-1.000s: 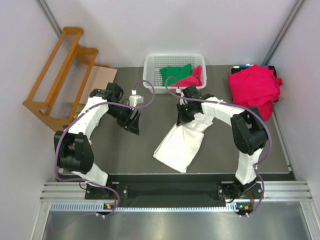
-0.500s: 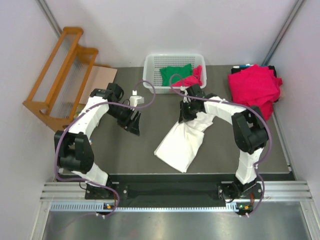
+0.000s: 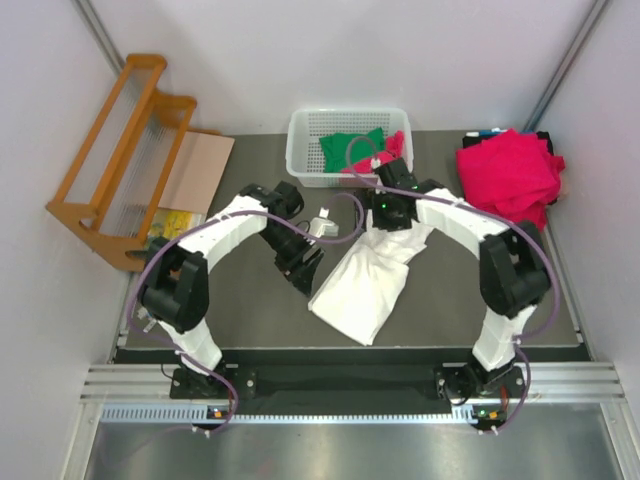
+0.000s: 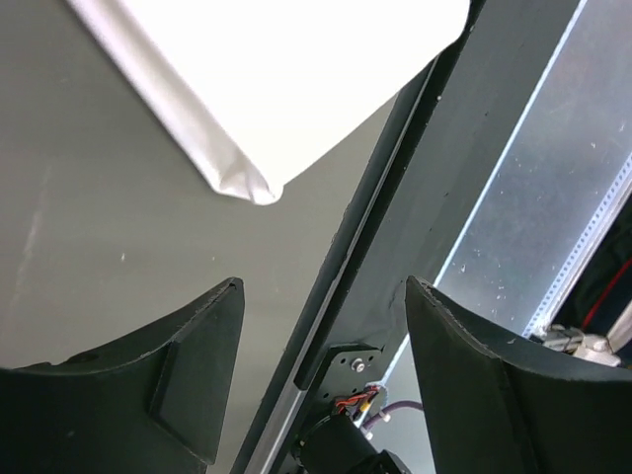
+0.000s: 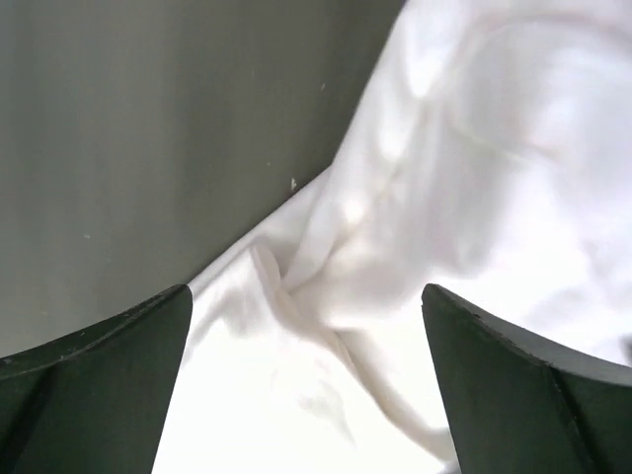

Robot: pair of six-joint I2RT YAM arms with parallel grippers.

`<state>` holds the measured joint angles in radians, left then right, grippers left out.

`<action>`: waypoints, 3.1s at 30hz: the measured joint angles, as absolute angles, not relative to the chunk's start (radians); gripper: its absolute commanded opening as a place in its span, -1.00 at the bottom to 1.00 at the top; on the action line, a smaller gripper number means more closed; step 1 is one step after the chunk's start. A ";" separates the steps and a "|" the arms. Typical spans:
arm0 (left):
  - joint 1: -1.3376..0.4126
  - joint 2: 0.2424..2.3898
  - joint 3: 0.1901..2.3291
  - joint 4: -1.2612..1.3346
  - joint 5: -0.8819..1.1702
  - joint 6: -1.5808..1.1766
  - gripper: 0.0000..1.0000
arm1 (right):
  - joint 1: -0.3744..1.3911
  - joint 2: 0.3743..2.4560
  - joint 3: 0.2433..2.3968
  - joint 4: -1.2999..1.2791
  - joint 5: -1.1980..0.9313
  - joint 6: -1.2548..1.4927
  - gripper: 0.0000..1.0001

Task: Fold and stack the t-shirts
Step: Fold the tshirt

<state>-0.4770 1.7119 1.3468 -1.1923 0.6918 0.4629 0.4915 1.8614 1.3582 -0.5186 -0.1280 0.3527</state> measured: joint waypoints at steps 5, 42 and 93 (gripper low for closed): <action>-0.504 1.782 1.340 -1.159 0.691 0.453 0.42 | 0.494 1.600 1.350 -0.569 0.027 0.388 0.85; -0.546 1.907 1.239 -0.966 0.744 0.303 0.45 | 1.008 1.365 0.749 -0.542 -0.151 0.778 0.40; -0.611 1.916 1.214 -0.959 0.526 0.203 0.38 | 1.014 1.423 0.693 -0.442 -0.140 0.816 -0.67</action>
<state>-0.6106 1.9156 1.2140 -0.9588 0.5259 0.2028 1.0138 1.4235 0.6933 -0.4419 -0.1398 0.8158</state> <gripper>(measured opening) 0.623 0.175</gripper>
